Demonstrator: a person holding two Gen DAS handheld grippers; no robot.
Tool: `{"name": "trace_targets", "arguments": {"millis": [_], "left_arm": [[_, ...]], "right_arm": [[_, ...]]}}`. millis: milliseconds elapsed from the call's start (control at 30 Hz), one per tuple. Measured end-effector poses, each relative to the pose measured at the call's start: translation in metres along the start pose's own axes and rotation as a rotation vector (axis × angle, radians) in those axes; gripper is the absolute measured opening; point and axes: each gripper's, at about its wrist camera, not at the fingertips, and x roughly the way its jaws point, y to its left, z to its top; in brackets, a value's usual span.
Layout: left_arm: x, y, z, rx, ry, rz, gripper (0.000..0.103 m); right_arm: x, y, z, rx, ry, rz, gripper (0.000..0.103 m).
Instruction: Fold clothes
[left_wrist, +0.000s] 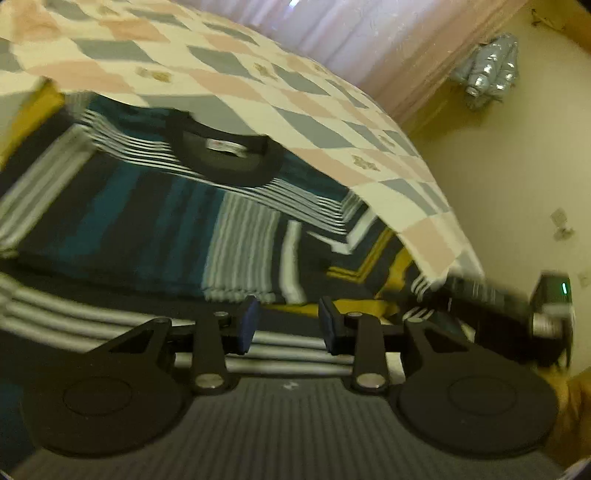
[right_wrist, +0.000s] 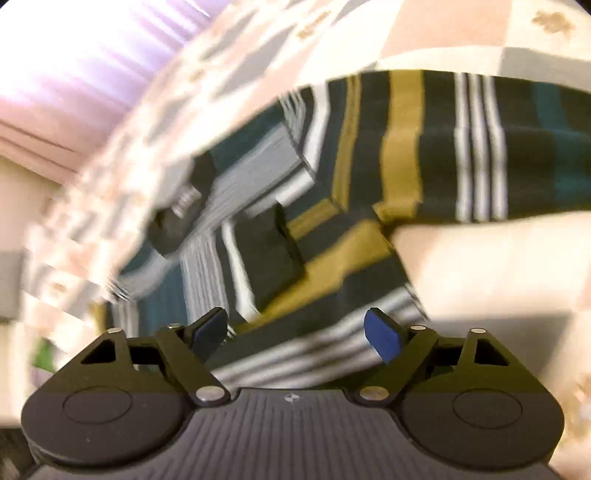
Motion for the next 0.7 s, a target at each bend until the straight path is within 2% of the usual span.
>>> {"name": "trace_targets", "arguments": {"millis": [67, 133, 167, 267, 367, 467, 500, 567, 600, 700], "left_arm": [[-0.016, 0.016, 0.001, -0.042, -0.025, 0.073, 0.029], [-0.032, 0.032, 0.003, -0.085, -0.05, 0.149, 0.03], [-0.035, 0.038, 0.004, -0.092, -0.054, 0.166, 0.03], [-0.045, 0.057, 0.01, -0.113, -0.065, 0.217, 0.031], [-0.052, 0.075, 0.015, -0.134, -0.073, 0.266, 0.032], [-0.043, 0.091, 0.021, -0.147, -0.053, 0.266, 0.032], [-0.043, 0.096, 0.023, -0.149, -0.051, 0.26, 0.032], [-0.043, 0.103, 0.032, -0.129, -0.053, 0.261, 0.032], [-0.042, 0.106, 0.036, -0.119, -0.055, 0.262, 0.032], [-0.05, 0.121, 0.059, -0.088, -0.091, 0.262, 0.03]], "right_arm": [[0.011, 0.004, 0.011, -0.039, -0.008, 0.067, 0.077], [0.027, 0.01, 0.025, -0.104, -0.01, 0.057, 0.073], [0.036, 0.01, 0.03, -0.117, -0.003, 0.032, 0.068], [0.058, 0.003, 0.036, -0.14, -0.003, 0.038, 0.065], [0.079, 0.0, 0.037, -0.182, 0.019, 0.032, 0.057], [0.095, 0.007, 0.035, -0.215, 0.023, 0.053, 0.054], [0.099, 0.01, 0.036, -0.222, 0.029, 0.059, 0.043], [0.104, 0.017, 0.038, -0.229, 0.044, 0.097, 0.006], [0.101, 0.022, 0.039, -0.232, 0.042, 0.133, 0.006], [0.068, 0.038, 0.043, -0.294, -0.044, 0.175, 0.005]]}}
